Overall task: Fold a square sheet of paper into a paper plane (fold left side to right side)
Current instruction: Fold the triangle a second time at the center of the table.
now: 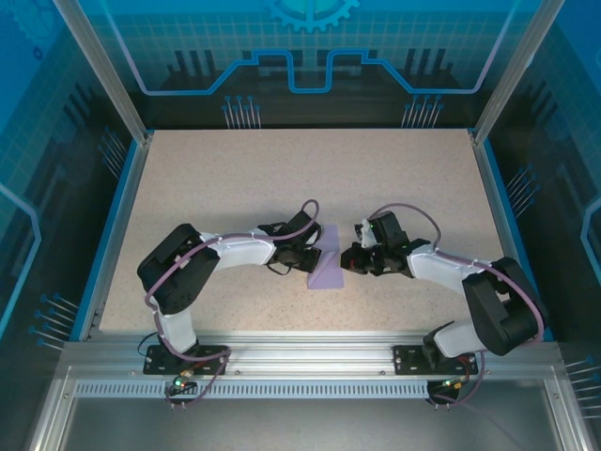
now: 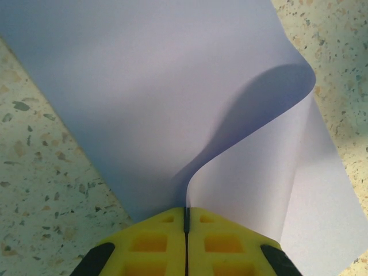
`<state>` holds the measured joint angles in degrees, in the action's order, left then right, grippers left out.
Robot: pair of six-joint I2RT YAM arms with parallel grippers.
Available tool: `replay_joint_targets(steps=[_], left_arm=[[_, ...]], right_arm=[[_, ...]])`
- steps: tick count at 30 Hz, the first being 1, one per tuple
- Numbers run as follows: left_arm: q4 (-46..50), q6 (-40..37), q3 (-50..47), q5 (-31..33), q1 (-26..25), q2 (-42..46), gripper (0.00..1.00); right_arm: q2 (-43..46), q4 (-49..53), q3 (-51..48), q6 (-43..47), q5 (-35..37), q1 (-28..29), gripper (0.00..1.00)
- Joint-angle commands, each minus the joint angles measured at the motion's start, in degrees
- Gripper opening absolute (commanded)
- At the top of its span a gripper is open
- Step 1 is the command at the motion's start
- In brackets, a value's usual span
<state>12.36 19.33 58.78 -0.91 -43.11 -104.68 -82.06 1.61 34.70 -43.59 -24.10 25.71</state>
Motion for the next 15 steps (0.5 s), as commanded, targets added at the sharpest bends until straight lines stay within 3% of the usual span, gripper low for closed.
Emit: replay_joint_targets(steps=[1,15], left_arm=[[1.7,-1.1,0.4,-1.1,0.2,-2.3,0.08],[2.0,-1.2,0.6,-1.1,0.1,-2.6,0.08]], right_arm=[[-2.9,-8.3,1.3,-4.4,-2.5,-0.3,0.02],[-13.9,-8.2,8.1,-4.4,-1.5,3.4,0.02]])
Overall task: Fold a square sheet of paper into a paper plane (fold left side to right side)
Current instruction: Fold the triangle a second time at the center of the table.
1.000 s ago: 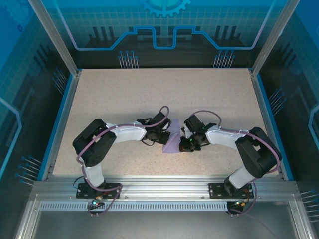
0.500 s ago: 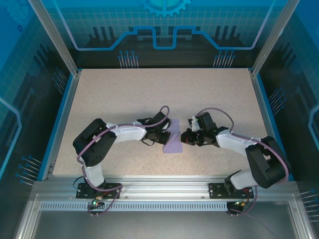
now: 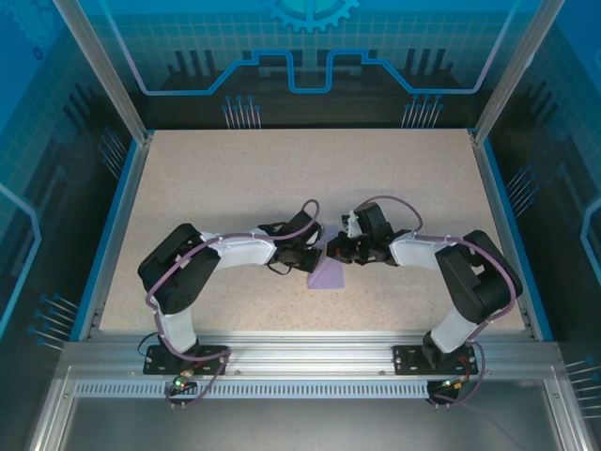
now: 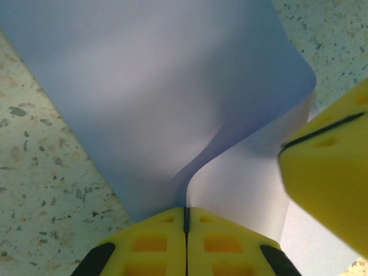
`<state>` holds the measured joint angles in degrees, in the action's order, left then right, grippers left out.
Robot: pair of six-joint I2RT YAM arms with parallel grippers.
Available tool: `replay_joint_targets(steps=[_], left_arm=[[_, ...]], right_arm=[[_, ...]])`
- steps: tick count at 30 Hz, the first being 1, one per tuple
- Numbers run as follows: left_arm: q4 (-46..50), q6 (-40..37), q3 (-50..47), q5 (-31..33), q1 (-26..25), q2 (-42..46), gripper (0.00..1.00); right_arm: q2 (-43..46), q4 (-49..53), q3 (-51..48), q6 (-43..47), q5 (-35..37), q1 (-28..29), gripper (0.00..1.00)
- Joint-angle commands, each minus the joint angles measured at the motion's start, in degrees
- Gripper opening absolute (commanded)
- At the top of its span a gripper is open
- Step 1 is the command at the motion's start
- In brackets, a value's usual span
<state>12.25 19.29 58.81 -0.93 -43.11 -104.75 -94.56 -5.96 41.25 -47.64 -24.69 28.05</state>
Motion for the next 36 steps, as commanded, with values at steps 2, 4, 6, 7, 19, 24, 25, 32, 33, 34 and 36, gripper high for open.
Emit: replay_joint_targets(steps=[2,4,6,7,19,24,25,32,33,34,36], left_arm=[[2.1,-1.3,0.6,-1.1,0.1,-2.5,0.07],[2.1,-1.2,0.6,-1.0,0.1,-2.6,0.07],[2.1,-1.2,0.7,-1.0,0.1,-2.5,0.07],[2.2,-1.2,0.6,-1.0,0.1,-2.5,0.07],[2.3,-1.3,0.8,-0.9,0.0,-2.6,0.07],[2.4,-1.4,0.9,-0.8,0.0,-2.6,0.07],[2.5,-1.4,1.0,-0.8,0.0,-2.6,0.07],[2.9,-1.1,1.0,-0.7,0.0,-1.9,0.09],[3.1,-1.0,1.0,-0.6,0.0,-1.5,0.11],[3.3,-0.9,1.0,-0.4,0.0,-0.9,0.12],[4.3,-0.7,1.2,0.1,0.0,0.7,0.14]], right_arm=[[-2.1,-0.4,1.7,-0.2,-0.8,1.3,0.02],[-2.7,-0.1,1.6,0.0,-0.8,1.4,0.02],[-3.3,0.2,1.5,0.4,-0.5,1.7,0.02],[-3.4,0.6,1.5,0.6,-0.2,1.7,0.02],[-3.4,5.3,0.8,3.6,3.4,1.7,0.02],[-3.6,6.5,0.7,4.3,4.5,1.8,0.02],[-3.7,6.8,0.7,4.4,4.7,1.8,0.02],[-4.1,8.8,0.1,4.8,6.2,1.8,0.02],[-4.2,8.8,-0.1,4.8,6.2,1.8,0.01],[-4.3,8.8,-0.3,4.7,6.2,1.8,0.01],[-4.3,8.7,-0.7,4.8,6.4,1.8,0.01]])
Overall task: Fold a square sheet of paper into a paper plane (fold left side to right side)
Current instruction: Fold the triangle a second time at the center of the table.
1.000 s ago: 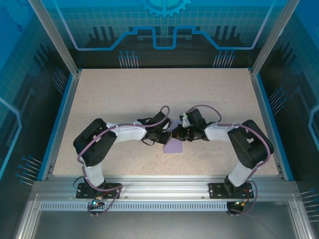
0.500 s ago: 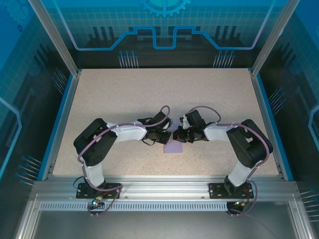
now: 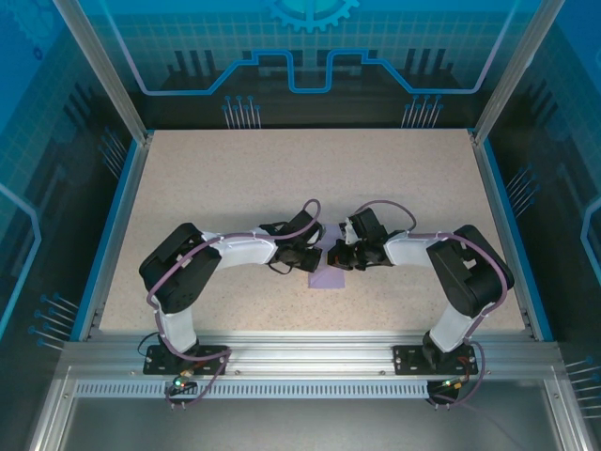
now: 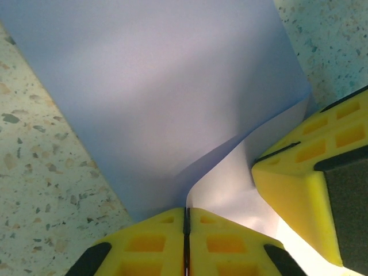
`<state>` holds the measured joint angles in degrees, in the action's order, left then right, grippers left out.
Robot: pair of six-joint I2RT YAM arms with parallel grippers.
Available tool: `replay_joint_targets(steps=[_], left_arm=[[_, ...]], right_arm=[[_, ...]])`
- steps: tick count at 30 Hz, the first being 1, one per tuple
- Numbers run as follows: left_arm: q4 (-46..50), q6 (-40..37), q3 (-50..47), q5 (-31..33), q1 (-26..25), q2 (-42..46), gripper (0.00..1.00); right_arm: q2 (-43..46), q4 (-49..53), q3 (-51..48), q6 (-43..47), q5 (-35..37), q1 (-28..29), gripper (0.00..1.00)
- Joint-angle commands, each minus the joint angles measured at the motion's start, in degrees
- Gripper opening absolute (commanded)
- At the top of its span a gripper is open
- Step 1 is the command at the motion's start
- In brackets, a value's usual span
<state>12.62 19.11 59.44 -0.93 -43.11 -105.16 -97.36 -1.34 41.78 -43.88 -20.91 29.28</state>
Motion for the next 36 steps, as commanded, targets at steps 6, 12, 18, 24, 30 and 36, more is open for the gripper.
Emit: replay_joint_targets(steps=[6,12,18,24,30,36], left_arm=[[8.4,-0.4,1.3,2.5,0.2,7.0,0.27],[9.9,1.3,-0.4,-0.1,0.3,11.9,0.32],[5.2,5.1,-2.6,-15.8,0.3,12.9,0.32],[0.7,8.1,-3.9,-23.0,0.3,9.5,0.31],[-1.5,8.7,-3.9,-25.0,0.7,5.4,0.30],[-2.1,9.0,-4.5,-24.6,1.3,3.1,0.29]], right_arm=[[-1.5,3.8,-1.6,1.0,2.5,0.6,0.01],[-1.5,3.6,-1.4,1.1,2.2,0.6,0.01],[-1.4,3.9,-1.2,1.3,2.1,0.7,0.01],[-1.6,4.2,-1.0,1.4,2.0,0.6,0.02],[-1.8,4.4,-1.0,1.5,1.8,0.6,0.01],[-1.7,5.0,-0.9,1.7,1.9,0.6,0.01]])
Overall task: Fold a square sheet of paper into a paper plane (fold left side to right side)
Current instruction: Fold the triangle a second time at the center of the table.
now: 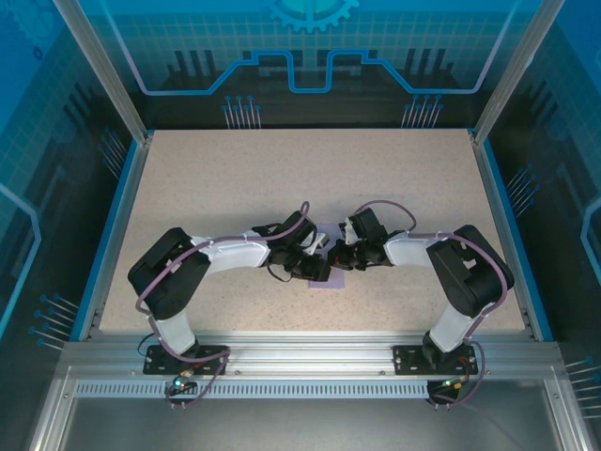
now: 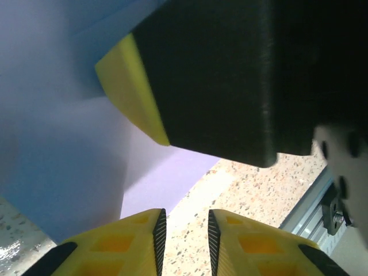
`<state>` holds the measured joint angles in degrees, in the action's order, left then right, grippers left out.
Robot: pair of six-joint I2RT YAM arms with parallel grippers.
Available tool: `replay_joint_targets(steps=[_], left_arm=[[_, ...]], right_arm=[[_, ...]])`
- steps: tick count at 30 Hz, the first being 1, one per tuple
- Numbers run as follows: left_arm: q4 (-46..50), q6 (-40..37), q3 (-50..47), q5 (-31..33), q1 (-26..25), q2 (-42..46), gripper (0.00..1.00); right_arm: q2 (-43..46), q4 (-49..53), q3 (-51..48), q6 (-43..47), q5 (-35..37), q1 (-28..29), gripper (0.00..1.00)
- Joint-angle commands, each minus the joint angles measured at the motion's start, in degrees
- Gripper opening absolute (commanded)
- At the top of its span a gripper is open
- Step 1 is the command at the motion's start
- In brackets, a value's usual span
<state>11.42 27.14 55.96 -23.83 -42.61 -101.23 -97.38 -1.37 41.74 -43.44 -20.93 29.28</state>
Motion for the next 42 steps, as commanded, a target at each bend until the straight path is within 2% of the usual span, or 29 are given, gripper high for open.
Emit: replay_joint_targets(steps=[1,25,32,38,42], left_arm=[[-0.9,1.1,-1.2,-1.5,0.9,-0.9,0.29],[1.5,3.1,-5.0,2.4,2.0,-1.4,0.25],[2.5,3.2,-6.3,3.5,2.0,-1.2,0.16],[2.6,3.2,-6.4,3.9,2.1,-1.2,0.06],[2.6,3.2,-6.6,4.1,2.1,-1.1,0.03]], right_arm=[[-1.7,5.0,-0.9,1.3,2.0,0.7,0.01],[-2.1,6.8,0.1,2.0,2.6,0.6,0.02],[-0.9,5.6,0.7,3.1,0.8,0.5,0.00],[5.1,5.3,0.9,4.5,0.5,0.9,0.00],[8.1,6.5,-0.1,5.0,0.6,1.8,0.00]])
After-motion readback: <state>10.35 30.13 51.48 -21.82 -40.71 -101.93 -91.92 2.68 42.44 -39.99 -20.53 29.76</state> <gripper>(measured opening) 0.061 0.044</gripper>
